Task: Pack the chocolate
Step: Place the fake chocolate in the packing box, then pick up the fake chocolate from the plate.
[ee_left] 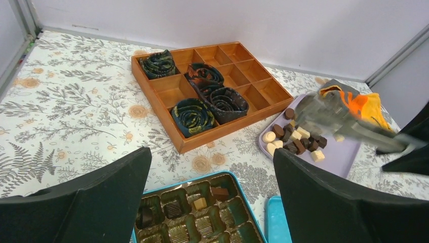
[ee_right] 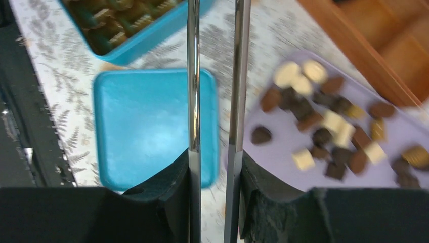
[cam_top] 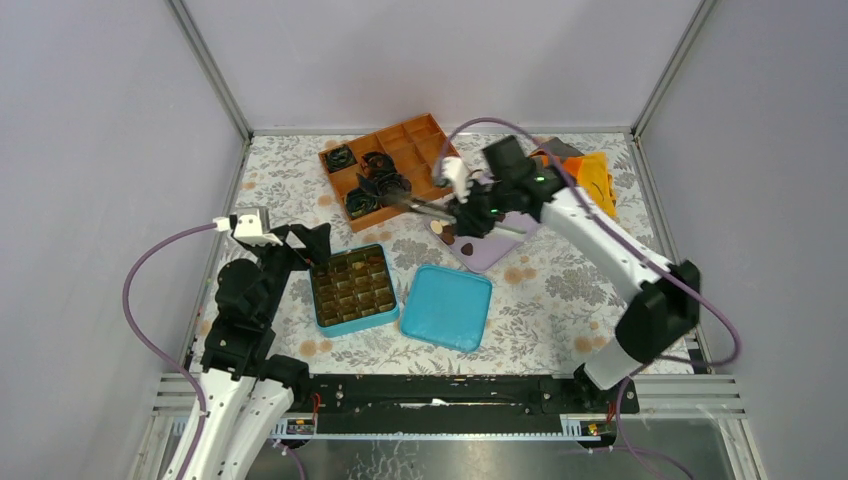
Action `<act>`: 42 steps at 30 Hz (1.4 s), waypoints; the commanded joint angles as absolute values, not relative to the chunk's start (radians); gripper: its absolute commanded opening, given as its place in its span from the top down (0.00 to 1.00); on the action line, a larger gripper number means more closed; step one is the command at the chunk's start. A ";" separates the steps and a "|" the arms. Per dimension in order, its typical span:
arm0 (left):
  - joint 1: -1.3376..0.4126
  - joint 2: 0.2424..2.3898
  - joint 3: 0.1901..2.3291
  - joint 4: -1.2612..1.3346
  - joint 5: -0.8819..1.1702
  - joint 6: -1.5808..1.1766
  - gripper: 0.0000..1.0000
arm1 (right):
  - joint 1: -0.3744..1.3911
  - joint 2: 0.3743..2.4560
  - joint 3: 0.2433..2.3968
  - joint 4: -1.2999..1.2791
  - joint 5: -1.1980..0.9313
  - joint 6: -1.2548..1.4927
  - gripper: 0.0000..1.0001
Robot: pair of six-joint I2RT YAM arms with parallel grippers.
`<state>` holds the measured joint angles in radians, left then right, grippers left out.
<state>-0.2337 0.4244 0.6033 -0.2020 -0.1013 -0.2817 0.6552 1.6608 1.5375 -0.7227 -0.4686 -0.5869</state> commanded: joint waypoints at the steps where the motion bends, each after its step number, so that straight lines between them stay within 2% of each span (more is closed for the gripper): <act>1: -0.230 0.443 0.593 -0.132 -0.040 -0.281 0.01 | 0.498 1.501 1.428 -0.654 -0.565 -0.623 0.63; 10: -0.232 0.503 0.595 -0.118 0.086 -0.287 0.01 | 0.159 1.286 1.116 -0.540 -0.708 -0.588 0.62; 18: -0.236 0.552 0.618 -0.124 0.179 -0.319 0.01 | -0.023 1.190 0.962 -0.486 -0.756 -0.603 0.62; 33: -0.256 0.697 0.669 -0.176 0.256 -0.345 0.01 | -0.052 1.147 0.936 -0.537 -0.766 -0.631 0.62; 42: -0.305 0.828 0.846 -0.179 0.289 -0.356 0.01 | -0.042 1.175 0.975 -0.564 -0.782 -0.632 0.62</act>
